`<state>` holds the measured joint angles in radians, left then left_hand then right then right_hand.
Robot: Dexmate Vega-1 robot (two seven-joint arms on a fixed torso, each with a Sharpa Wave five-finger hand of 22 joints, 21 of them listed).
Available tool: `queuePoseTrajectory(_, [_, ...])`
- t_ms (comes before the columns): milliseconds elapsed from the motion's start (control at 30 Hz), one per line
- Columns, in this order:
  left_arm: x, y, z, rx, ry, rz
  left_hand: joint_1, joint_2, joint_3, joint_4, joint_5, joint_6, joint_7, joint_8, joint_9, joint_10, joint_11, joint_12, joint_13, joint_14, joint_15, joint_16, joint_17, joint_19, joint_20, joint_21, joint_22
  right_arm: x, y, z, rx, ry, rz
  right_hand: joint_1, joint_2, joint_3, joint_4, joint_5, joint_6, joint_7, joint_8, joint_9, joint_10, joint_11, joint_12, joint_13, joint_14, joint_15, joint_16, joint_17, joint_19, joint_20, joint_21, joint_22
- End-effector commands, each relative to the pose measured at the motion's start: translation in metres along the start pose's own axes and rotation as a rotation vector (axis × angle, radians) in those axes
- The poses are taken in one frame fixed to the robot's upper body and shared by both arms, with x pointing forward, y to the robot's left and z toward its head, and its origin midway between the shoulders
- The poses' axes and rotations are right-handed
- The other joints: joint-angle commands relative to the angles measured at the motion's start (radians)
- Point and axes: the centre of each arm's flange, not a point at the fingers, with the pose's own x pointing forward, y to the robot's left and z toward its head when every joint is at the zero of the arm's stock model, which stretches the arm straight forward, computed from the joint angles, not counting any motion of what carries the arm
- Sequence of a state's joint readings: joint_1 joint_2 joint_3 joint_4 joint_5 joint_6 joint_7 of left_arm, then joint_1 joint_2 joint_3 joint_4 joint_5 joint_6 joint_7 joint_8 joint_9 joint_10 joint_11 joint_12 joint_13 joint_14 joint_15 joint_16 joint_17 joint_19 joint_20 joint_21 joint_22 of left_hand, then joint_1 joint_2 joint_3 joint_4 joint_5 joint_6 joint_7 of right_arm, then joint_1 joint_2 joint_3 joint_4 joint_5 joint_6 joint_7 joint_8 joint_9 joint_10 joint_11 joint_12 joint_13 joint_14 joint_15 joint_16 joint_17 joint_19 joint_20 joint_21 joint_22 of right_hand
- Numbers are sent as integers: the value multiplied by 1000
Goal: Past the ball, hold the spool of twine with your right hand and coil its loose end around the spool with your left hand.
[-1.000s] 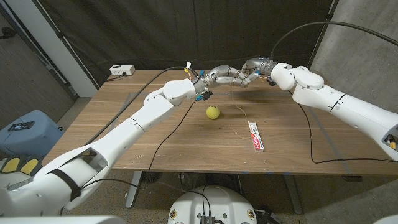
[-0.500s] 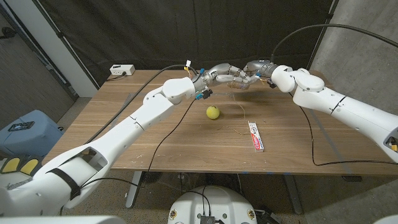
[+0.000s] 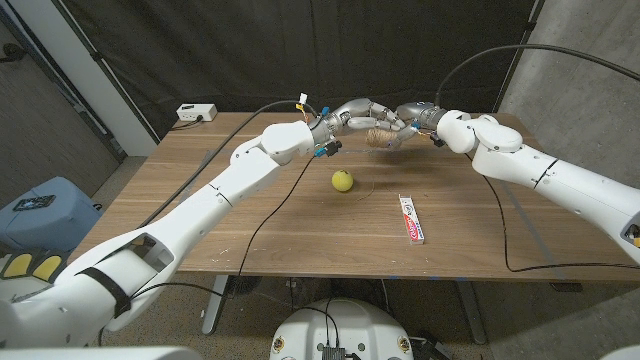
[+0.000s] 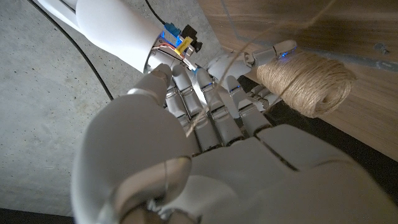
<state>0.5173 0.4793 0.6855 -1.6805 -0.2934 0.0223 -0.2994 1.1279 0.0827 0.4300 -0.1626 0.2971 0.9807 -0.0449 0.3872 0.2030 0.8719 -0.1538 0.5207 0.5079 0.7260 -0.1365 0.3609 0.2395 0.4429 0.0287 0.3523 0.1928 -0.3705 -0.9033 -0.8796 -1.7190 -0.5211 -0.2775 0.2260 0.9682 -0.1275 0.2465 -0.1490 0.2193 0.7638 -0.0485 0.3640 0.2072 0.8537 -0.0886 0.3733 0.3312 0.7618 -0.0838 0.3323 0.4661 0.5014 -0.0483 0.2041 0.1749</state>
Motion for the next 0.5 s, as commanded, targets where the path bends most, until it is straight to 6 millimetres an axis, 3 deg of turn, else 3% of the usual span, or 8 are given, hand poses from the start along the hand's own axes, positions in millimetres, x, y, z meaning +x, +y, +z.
queuePoseTrajectory(33, [4, 2, 1, 7, -9, -6, -2, 9, -1, 0, 6, 5, 3, 1, 3, 9, 2, -5, 1, 10, -3, -5, 3, 3, 3, 8, 2, -7, 9, 3, -3, -8, 16, 146, 162, -6, -1, 2, 219, -142, 25, 11, 115, -106, 4, 6, 7, -150, -7, 2, 7, -35, 0, 1])
queuePoseTrajectory(500, [8, 8, 1, 10, -13, -16, -1, 10, -1, 0, 7, 7, 1, -1, 3, 10, 3, -8, 4, 10, -3, -8, 4, 3, 3, 9, 2, -11, 13, 5, 4, -14, 12, 148, 164, -10, 0, 2, 221, -141, 26, 11, 117, -105, 3, 7, 8, -150, -10, 4, 7, -35, -1, 1])
